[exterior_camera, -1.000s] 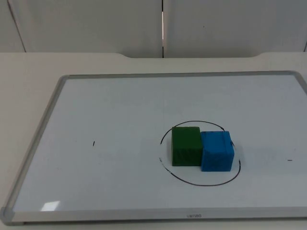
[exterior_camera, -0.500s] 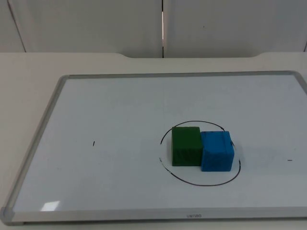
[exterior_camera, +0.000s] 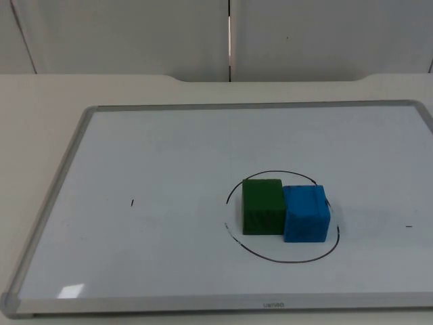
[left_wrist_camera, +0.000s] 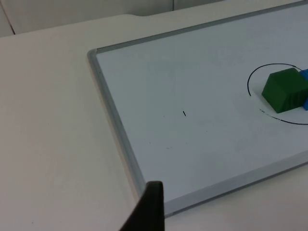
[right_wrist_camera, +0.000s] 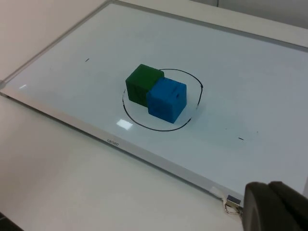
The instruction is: Push the two cubes into the marked area.
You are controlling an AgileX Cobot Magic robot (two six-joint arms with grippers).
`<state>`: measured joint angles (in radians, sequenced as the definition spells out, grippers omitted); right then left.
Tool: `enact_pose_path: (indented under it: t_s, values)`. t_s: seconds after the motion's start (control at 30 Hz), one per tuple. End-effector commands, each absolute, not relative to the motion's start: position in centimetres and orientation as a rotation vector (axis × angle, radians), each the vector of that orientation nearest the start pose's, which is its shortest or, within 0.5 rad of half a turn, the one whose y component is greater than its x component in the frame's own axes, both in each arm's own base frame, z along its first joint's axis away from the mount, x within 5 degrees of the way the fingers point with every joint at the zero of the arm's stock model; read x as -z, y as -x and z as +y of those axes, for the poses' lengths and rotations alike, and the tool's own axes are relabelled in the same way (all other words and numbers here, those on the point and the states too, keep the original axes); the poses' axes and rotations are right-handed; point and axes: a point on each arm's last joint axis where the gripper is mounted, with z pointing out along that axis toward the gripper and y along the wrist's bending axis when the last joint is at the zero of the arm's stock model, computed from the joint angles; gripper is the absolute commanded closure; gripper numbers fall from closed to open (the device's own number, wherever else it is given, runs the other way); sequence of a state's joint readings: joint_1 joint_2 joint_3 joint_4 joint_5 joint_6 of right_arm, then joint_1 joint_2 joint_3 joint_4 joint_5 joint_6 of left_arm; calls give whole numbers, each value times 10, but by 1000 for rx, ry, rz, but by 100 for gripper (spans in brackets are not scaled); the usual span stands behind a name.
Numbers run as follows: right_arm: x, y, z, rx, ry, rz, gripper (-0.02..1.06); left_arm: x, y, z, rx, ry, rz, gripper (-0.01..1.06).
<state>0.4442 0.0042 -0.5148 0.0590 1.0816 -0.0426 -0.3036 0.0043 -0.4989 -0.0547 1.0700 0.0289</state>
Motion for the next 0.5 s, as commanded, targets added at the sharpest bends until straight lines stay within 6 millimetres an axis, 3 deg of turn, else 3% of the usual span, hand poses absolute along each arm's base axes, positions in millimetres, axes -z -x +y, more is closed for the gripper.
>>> enact_pose_path:
  t_s: [0.0, 0.17, 0.23, 0.33, 0.37, 0.47]
  values:
    - [-280, 9, 1, -322, 496, 2000, 104, -275, 6, -3, 239, -343, 2043, 17]
    - [-280, 9, 1, -322, 496, 2002, 104, -275, 6, -3, 239, -343, 2043, 12]
    - [-280, 9, 1, -322, 496, 2002, 102, -275, 6, -3, 239, -343, 2043, 1]
    - [-280, 9, 1, -322, 496, 2002, 82, -275, 6, -3, 239, -343, 2043, 0]
    - [-280, 9, 1, -322, 496, 2002, 82, -275, 6, -3, 239, -343, 2043, 0]
    - [-280, 9, 1, -322, 496, 2002, 46, -275, 6, -3, 239, -343, 2043, 0]
